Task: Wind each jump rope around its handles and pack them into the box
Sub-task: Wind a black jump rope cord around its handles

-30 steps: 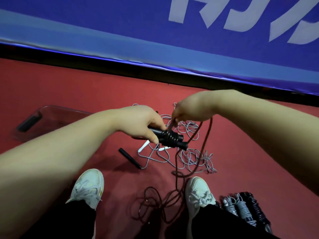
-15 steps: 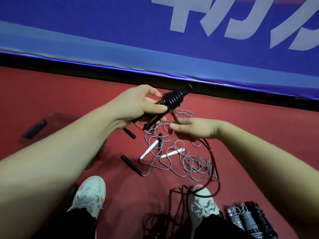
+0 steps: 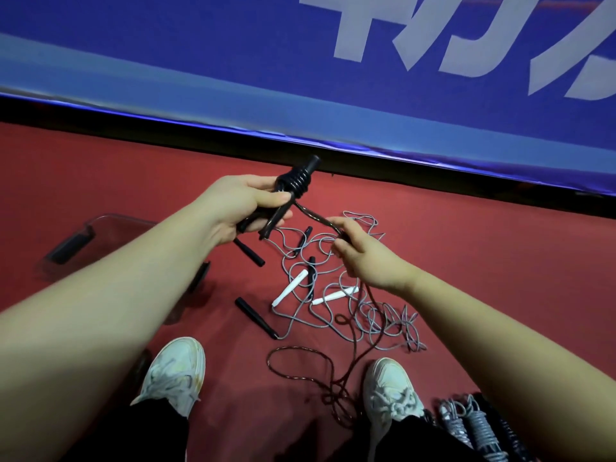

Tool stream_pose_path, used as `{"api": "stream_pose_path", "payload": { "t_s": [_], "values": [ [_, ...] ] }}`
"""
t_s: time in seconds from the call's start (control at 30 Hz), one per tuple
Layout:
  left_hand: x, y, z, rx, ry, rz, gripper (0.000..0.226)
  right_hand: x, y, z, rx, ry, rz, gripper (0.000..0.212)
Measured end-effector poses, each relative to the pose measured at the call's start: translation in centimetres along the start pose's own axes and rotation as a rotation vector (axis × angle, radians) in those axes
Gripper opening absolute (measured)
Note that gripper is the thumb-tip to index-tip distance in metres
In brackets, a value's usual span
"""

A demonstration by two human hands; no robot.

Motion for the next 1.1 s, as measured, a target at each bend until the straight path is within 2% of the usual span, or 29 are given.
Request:
{"api": "stream_pose_path", "payload": {
  "t_s": [0.1, 0.17, 0.23, 0.3, 0.37, 0.4, 0.47, 0.57, 0.77, 0.87, 0.97, 1.1],
  "values": [
    [-0.7, 0.1, -0.4, 0.022, 0.108, -0.043, 0.018, 0.0, 0.5, -0.9, 0.104, -0.232, -0.028, 0.026],
    [-1.0, 0.1, -0.8, 0.044, 0.097, -0.078, 0.022, 0.0, 0.9, -1.9, 0.266, -0.129, -0.120, 0.030],
    [-1.4, 0.2, -1.2, 0.064, -0.004, -0.136, 0.034, 0.2, 0.8, -1.4, 0.302, -0.045, -0.170, 0.048],
    [-1.9, 0.5, -1.6, 0.064, -0.244, -0.211, 0.043, 1.8, 0.6, 1.4, 0.068, -0.205, -0.088, 0.059],
    [-2.4, 1.0, -2.3, 0.044, -0.509, -0.278, 0.046, 4.0, 0.5, 4.7, -0.207, -0.367, 0.056, 0.050],
    [-2.5, 1.2, -2.6, 0.039, -0.597, -0.298, 0.047, 4.8, 0.4, 5.6, -0.273, -0.389, 0.093, 0.046],
    [-2.6, 1.2, -3.2, 0.048, -0.686, -0.323, 0.051, 5.7, -0.1, 5.3, -0.284, -0.410, 0.129, 0.044],
    [-2.5, 1.1, -3.3, 0.064, -0.688, -0.351, 0.053, 6.0, -0.8, 3.1, -0.242, -0.590, 0.153, 0.040],
    [-2.3, 0.7, -3.2, 0.098, -0.501, -0.402, 0.052, 6.7, -1.1, 2.8, -0.455, -0.639, 0.222, 0.033],
    [-2.2, 0.3, -3.4, 0.077, -0.370, -0.388, 0.052, 7.5, -1.6, 2.9, -0.510, -0.759, 0.280, 0.030],
    [-2.5, 0.3, -3.4, 0.029, -0.340, -0.396, 0.053, 7.8, -1.8, 3.0, -0.520, -0.670, 0.290, 0.031],
    [-3.1, 0.5, -3.6, -0.030, -0.462, -0.414, 0.054, 6.9, -1.8, 2.6, -0.476, -0.597, 0.206, 0.037]
  ]
}}
Point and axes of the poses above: each hand's wrist, its own y-axis away from the middle knuckle, its own z-axis out of the back of the hand, x = y × z, the point moved 4 cm from there along -y, towards the middle knuckle, and after that the axes turned 11 degrees about x, right-handed, at the moved point
